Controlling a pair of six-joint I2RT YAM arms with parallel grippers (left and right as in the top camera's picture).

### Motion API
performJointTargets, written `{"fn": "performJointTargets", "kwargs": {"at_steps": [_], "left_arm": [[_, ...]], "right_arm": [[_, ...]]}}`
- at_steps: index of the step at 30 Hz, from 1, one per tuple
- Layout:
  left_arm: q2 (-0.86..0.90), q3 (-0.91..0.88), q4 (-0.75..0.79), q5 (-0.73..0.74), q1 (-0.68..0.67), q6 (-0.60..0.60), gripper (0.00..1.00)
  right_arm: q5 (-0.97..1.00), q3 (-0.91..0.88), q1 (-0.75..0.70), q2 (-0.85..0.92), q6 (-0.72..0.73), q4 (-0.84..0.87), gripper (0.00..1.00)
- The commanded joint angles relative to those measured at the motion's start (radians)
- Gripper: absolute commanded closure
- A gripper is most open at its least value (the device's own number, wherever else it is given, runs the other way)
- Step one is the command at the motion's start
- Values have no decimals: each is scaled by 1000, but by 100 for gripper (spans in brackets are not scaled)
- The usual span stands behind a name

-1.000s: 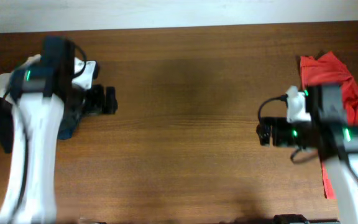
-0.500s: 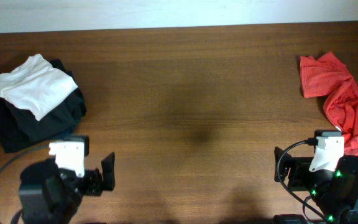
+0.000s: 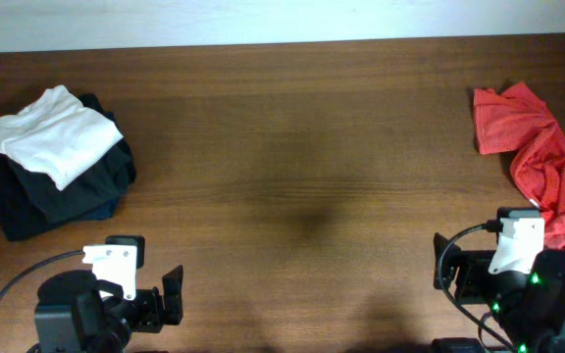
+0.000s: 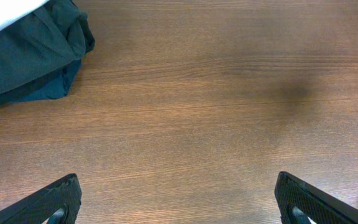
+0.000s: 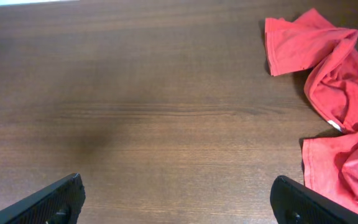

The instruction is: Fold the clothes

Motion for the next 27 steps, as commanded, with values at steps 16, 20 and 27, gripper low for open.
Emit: {"fn": "performJointTargets", "kwargs": {"at_steps": [16, 20, 27], "left_arm": [[-3, -7, -2, -4, 4, 8, 1], [-3, -7, -2, -4, 4, 8, 1], [-3, -7, -2, -4, 4, 8, 1]], "right_arm": [[16, -664, 51, -529, 0, 723, 1], [11, -809, 52, -529, 0, 930, 1], [-7, -956, 51, -530, -87, 1123, 1]]}}
